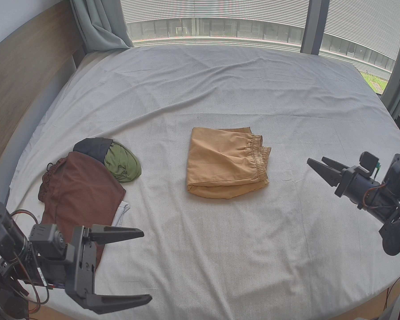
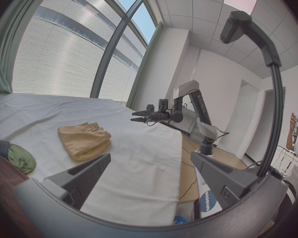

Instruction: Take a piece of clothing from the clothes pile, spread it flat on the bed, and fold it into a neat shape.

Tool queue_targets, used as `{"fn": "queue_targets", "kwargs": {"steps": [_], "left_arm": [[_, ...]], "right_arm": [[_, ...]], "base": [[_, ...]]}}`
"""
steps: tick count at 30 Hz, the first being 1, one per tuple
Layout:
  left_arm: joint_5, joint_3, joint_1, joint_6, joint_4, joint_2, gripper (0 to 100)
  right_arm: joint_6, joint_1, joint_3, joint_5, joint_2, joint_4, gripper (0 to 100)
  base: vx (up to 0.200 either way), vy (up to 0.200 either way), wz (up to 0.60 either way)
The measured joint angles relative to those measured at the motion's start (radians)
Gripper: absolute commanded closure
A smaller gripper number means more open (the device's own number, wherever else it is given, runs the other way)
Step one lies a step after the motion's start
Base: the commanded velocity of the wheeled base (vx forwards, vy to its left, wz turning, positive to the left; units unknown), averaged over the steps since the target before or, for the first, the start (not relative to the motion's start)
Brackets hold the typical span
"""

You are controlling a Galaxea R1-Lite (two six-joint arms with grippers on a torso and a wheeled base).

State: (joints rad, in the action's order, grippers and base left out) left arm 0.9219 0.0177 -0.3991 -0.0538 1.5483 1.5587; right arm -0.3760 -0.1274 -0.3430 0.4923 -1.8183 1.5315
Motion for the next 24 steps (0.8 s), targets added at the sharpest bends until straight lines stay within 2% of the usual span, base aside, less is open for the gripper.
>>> {"fn": "queue_targets", "kwargs": {"steps": [4,7,11,17,20,24], "left_arm": [[-0.002,0.000,-0.054,-0.068,-0.010,-0.116,0],[-0.006,0.000,-0.071,-0.080,-0.041,-0.183,0],[-0.023,0.000,-0.081,-0.084,-0.130,-0.280,0],[-0.080,0.000,-0.084,-0.092,-0.289,-0.464,0],[-0.124,0.000,-0.084,-0.095,-0.372,-0.566,0],[-0.180,0.000,-0.077,-0.097,-0.464,-0.680,0]], "right_arm": [[0.056,0.017,0.072,0.000,0.126,0.000,0],[0.099,0.026,0.112,0.000,0.203,0.000,0],[0.149,0.039,0.163,0.000,0.312,0.000,0],[0.177,0.061,0.215,0.000,0.475,-0.009,0],[0.183,0.069,0.233,0.000,0.573,-0.045,0],[0.186,0.071,0.247,0.003,0.724,-0.189,0]], "base": [[0.000,0.000,0.00],[0.000,0.000,0.00],[0.000,0.000,0.00],[0.000,0.000,0.00],[0.000,0.000,0.00],[0.000,0.000,0.00]]}}
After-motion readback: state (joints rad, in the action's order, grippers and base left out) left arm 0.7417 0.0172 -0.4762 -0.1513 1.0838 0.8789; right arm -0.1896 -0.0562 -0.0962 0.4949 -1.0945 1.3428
